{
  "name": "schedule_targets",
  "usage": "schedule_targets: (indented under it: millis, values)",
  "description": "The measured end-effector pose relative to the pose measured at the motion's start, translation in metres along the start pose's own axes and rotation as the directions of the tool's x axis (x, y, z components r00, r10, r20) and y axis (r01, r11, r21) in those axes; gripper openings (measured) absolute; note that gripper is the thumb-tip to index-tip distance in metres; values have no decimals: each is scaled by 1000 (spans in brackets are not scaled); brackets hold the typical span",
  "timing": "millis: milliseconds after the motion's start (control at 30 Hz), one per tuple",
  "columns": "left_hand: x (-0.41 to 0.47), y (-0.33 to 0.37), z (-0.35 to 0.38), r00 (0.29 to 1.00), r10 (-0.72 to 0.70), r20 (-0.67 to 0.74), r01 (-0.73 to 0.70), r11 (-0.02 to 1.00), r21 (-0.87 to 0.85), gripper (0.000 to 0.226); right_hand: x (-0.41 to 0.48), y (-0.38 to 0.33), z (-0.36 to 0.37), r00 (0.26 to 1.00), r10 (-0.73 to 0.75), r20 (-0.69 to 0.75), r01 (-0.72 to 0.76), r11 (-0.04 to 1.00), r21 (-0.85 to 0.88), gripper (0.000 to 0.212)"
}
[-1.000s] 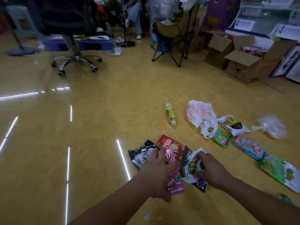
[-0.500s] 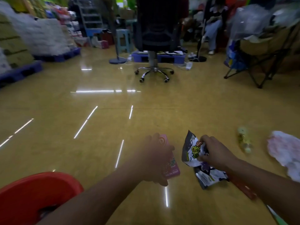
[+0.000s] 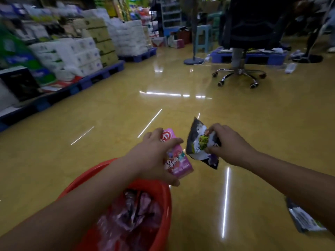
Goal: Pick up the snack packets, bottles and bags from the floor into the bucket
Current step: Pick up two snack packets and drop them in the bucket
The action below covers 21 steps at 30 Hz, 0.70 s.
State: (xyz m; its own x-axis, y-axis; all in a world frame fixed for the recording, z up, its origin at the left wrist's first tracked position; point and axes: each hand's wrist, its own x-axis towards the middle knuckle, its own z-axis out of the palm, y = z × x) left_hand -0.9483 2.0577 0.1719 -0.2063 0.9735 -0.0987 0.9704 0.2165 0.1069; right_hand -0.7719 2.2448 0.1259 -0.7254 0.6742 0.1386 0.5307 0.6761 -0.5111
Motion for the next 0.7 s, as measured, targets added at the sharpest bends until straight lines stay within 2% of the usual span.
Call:
schedule_targets:
  millis: [167,333,500,633,700]
  values:
    - [-62,-51,-12,995,-78,57,81,996,-39,116,6,-66,35,986,-168,23,164,979,120,52]
    - [-114,-89,-17,979,-152,138,173,972,-159,110,2,-107,59,945,-325,27,316,933,172,54]
    - [-141,-105,-2,946,-243,215,290,930,-225,109,-1,-131,81,893,-449,35,449,893,12,60]
    - [-150,-101,11,938,-241,249,303,920,-249,105,-1,-147,95,856,-509,89,517,843,-150,65]
    - [-150,-97,21,930,-227,289,290,936,-199,104,-3,-153,101,824,-556,109,565,794,-223,71]
